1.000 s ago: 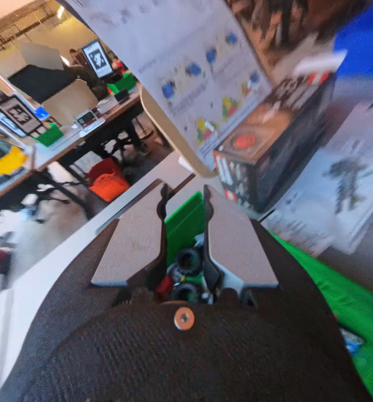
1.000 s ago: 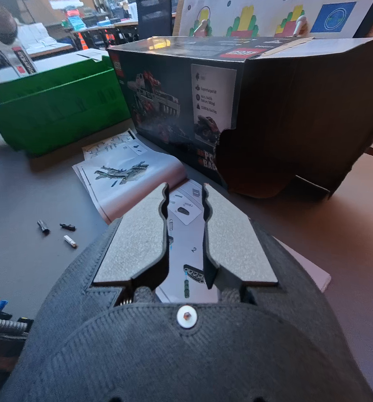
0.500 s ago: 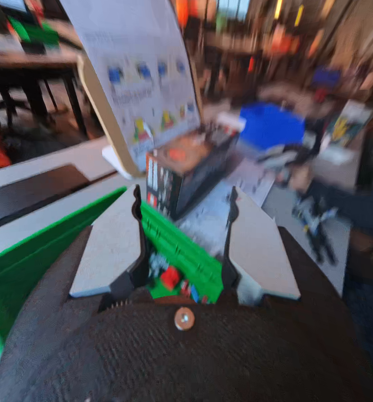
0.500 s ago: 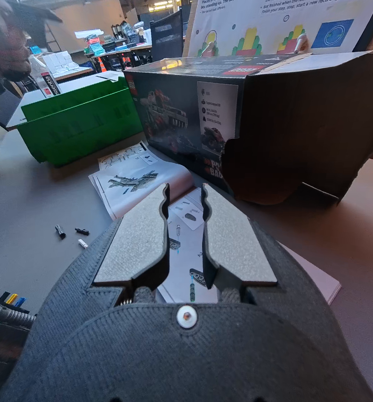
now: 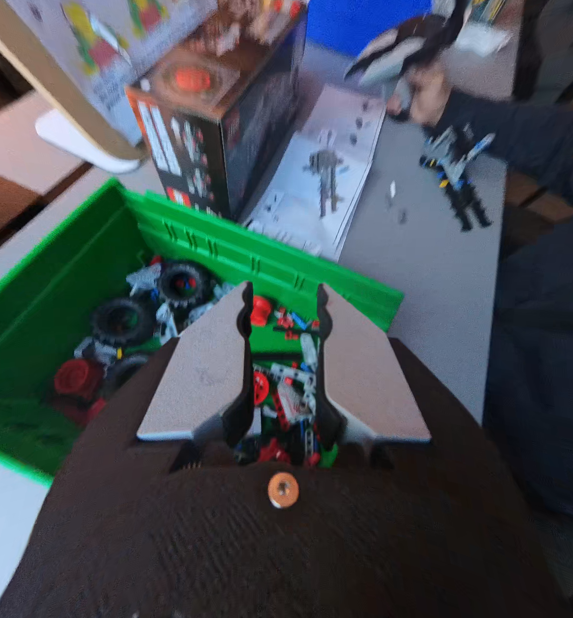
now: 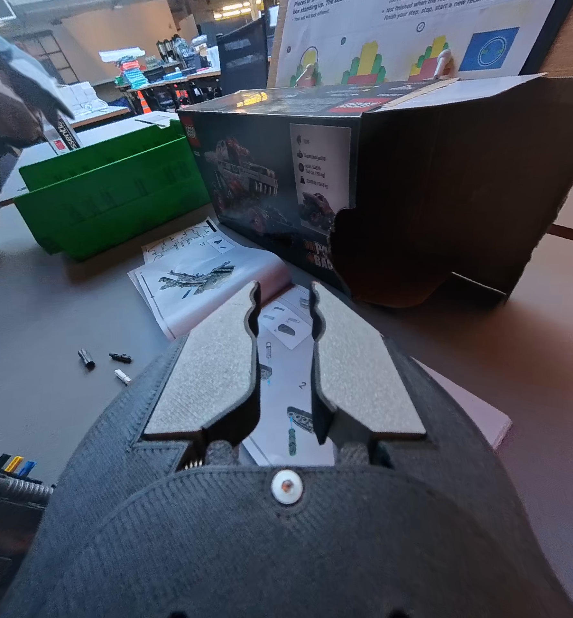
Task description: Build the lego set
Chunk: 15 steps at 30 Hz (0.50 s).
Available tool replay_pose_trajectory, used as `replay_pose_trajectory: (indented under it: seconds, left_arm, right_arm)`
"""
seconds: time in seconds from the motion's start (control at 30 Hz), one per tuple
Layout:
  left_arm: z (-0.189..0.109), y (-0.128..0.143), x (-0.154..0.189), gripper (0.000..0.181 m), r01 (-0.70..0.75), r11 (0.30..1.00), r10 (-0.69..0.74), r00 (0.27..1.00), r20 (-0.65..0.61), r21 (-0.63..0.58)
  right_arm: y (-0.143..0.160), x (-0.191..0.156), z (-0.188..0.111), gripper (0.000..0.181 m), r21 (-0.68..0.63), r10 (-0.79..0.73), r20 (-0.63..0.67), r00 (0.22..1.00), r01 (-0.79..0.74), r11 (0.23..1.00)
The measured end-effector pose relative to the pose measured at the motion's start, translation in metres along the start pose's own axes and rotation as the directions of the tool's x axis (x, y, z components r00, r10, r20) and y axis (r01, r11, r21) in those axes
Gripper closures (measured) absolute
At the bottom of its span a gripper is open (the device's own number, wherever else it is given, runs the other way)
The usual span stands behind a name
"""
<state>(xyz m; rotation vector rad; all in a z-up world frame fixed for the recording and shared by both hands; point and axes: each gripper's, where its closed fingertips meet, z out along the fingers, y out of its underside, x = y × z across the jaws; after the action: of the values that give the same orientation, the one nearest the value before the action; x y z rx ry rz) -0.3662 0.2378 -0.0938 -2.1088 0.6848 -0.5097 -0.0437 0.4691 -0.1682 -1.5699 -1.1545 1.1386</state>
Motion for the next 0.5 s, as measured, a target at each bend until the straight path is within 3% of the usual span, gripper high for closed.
replay_pose_trajectory:
  seconds: [0.1,0.23,0.3,0.5]
  left_arm:
    - [0.009,0.032,-0.013,0.137,-0.016,0.986,0.024,0.999,0.047,-0.164]
    - [0.022,0.053,-0.008,0.143,-0.027,0.968,0.022,1.0,-0.022,-0.251]
    - [0.023,0.068,-0.013,0.144,-0.037,0.947,0.043,0.999,0.012,-0.32]
    - [0.018,0.063,-0.011,0.155,-0.067,0.96,0.082,0.996,0.046,-0.271]
  right_arm:
    - [0.0,0.001,0.0,0.154,0.003,-0.004,-0.005,1.0,0.004,1.0]
    - [-0.003,0.0,-0.002,0.148,0.027,0.029,0.031,0.999,-0.03,0.999]
    - [-0.003,0.002,-0.003,0.147,0.03,0.036,0.027,0.999,-0.037,0.999]
    - [0.001,0.004,0.002,0.146,-0.009,0.04,0.024,0.999,-0.039,0.999]
